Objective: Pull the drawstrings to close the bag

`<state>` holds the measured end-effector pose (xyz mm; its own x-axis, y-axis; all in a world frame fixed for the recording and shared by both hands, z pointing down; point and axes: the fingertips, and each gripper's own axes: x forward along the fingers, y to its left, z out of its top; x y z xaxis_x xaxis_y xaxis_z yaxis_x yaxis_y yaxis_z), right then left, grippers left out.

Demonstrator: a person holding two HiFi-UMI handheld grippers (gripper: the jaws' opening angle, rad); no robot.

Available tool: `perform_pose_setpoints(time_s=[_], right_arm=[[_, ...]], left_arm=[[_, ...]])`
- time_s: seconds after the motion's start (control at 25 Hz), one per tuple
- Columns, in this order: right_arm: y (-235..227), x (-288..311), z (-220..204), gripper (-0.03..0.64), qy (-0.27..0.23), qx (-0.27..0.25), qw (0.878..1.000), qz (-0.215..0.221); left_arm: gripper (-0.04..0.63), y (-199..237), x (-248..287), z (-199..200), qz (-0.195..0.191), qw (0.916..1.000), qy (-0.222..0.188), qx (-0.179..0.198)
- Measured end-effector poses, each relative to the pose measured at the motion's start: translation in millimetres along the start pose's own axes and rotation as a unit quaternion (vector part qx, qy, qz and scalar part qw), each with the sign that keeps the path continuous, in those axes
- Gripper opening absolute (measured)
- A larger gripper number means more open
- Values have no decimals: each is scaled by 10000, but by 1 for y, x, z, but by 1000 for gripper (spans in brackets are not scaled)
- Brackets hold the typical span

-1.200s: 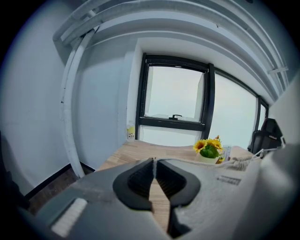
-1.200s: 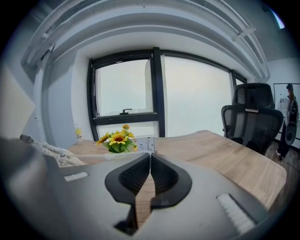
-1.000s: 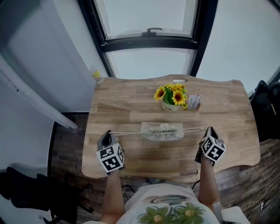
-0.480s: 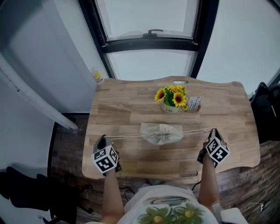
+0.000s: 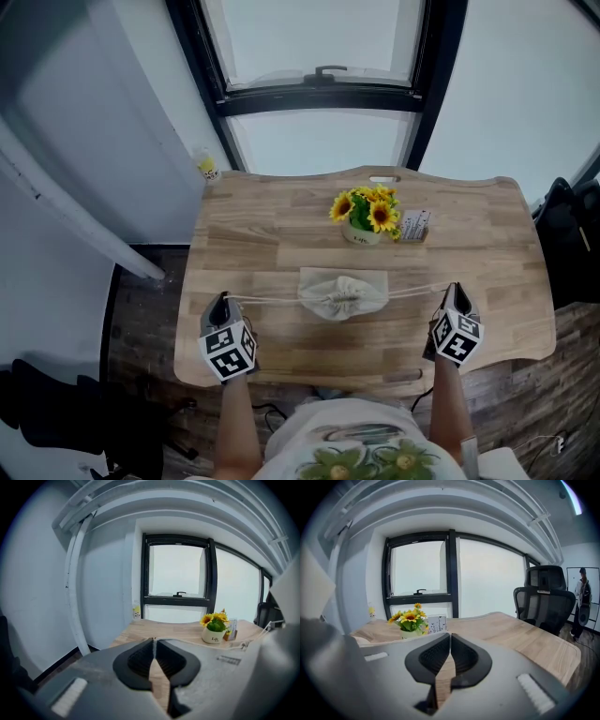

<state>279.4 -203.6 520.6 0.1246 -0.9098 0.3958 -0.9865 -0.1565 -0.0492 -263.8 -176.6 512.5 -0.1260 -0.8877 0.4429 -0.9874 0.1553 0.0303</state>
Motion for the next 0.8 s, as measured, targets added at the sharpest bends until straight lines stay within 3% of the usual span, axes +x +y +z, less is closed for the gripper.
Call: perform_pose_setpoints(time_s=[0.48, 0.64, 0.8], right_arm=[[6, -7, 4, 11, -116, -10, 9998, 149], [-5, -6, -5, 11, 183, 153, 9997, -93], [-19, -2, -14, 9, 484, 637, 9960, -405]], left_arm=[[14, -2, -2, 1, -10, 10000, 29, 54], [14, 2, -1, -6, 64, 9998, 192, 6], [15, 6, 0, -14, 142, 9993, 344, -77]])
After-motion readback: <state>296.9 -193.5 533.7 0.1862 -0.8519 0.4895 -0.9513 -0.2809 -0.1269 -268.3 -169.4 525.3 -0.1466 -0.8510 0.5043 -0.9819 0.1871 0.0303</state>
